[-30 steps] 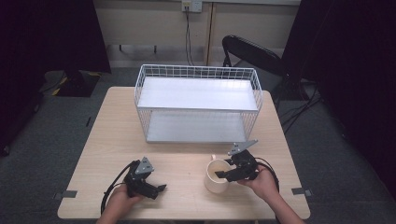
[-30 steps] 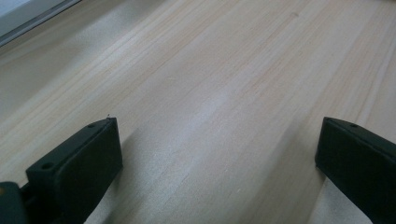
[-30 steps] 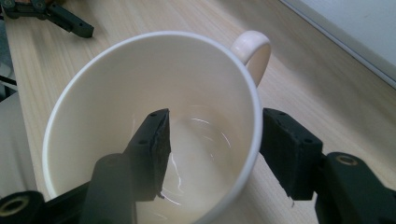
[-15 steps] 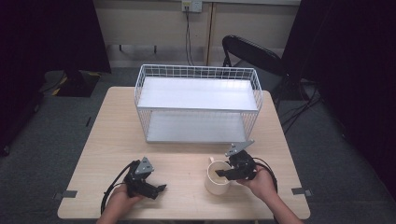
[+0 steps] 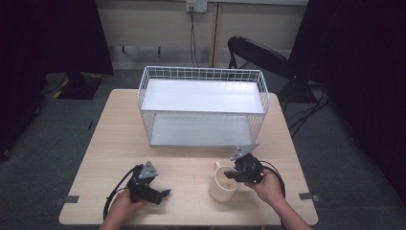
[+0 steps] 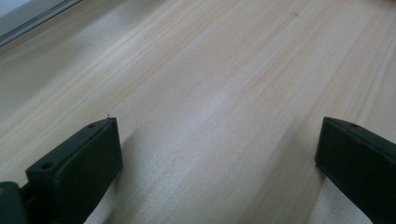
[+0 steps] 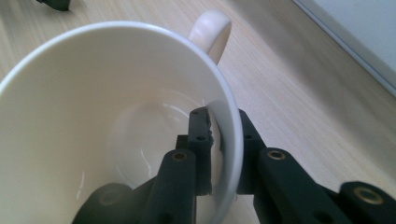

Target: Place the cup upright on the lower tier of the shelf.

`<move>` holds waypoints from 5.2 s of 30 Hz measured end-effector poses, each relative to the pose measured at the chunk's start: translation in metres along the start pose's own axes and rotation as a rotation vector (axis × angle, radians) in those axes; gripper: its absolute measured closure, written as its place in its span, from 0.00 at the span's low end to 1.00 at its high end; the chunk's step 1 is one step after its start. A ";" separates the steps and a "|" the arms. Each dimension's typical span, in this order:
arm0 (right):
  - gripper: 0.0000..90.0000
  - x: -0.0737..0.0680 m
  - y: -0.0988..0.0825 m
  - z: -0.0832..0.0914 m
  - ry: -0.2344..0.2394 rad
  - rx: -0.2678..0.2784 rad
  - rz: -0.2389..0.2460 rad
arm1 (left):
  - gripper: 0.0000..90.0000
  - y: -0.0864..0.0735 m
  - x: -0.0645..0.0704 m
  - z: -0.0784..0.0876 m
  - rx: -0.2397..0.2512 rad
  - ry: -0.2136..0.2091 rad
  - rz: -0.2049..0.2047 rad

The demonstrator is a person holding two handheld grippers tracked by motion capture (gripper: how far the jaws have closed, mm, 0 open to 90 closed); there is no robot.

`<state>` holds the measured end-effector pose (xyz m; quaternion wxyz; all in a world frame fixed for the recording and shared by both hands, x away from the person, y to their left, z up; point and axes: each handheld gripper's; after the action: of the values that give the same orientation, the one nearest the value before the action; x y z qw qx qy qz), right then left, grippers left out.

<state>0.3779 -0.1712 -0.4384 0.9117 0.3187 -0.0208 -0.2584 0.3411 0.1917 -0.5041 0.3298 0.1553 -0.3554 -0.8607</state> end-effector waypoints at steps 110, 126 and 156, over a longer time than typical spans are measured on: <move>0.93 0.058 0.055 -0.021 -0.517 0.314 -0.256 | 0.00 0.000 0.000 0.000 0.000 0.000 0.000; 0.92 0.063 0.056 -0.031 -0.576 0.333 -0.259 | 0.00 0.000 0.000 0.000 0.000 0.000 0.000; 0.81 0.066 0.066 -0.041 -0.627 0.405 -0.294 | 0.00 0.000 0.000 0.000 0.000 0.000 -0.001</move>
<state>0.4730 -0.1360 -0.4407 0.7334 0.3970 -0.3027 -0.4614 0.3411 0.1917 -0.5041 0.3294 0.1553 -0.3555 -0.8608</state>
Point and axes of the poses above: each handheld gripper's, and its own axes: z roughly backward along the jaws, y roughly out of its top, x roughly to its right, and after that the axes turned 4 degrees about y, right-handed
